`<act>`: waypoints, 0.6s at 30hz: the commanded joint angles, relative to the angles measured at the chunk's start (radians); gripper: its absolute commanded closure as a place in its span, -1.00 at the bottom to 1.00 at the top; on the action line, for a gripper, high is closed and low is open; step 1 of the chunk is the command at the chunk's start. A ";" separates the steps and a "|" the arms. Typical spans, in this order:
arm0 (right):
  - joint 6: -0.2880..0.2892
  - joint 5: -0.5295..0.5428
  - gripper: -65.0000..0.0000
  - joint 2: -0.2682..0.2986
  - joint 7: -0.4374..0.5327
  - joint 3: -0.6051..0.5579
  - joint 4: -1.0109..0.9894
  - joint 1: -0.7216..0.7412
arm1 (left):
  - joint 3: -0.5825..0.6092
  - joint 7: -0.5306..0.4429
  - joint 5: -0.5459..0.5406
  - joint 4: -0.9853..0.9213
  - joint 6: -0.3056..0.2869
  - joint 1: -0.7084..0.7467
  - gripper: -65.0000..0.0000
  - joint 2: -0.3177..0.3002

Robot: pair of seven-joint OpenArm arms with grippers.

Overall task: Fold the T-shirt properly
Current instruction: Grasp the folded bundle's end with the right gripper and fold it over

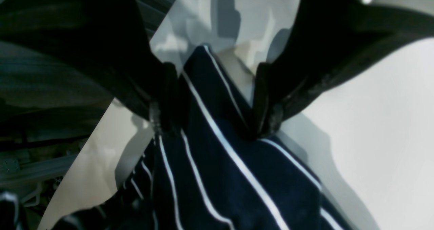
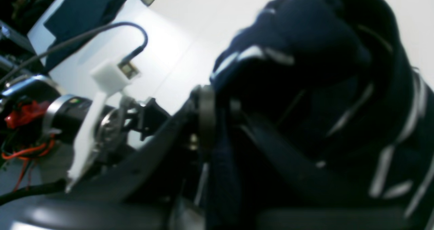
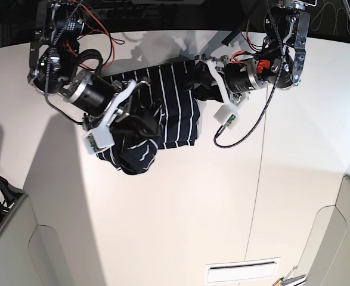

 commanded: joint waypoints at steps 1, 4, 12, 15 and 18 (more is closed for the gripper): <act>0.007 0.006 0.44 -0.003 0.037 -0.019 0.008 0.010 | -0.001 -0.018 -0.023 0.014 -0.003 -0.008 -0.10 -0.003; 0.007 -0.043 0.12 -0.003 0.072 -0.073 -0.019 0.011 | -0.001 -0.017 -0.030 0.014 -0.004 -0.008 -0.10 -0.005; 0.007 -0.113 0.11 -0.002 0.116 -0.193 -0.102 0.013 | -0.070 0.049 -0.047 0.053 -0.005 -0.008 -0.10 -0.010; 0.007 -0.112 0.11 -0.002 0.116 -0.217 -0.112 0.013 | -0.133 0.078 -0.056 0.066 -0.006 -0.008 -0.10 -0.010; 0.007 -0.087 0.11 -0.003 0.119 -0.220 -0.111 0.013 | -0.209 0.082 -0.056 0.069 -0.018 -0.008 -0.10 -0.010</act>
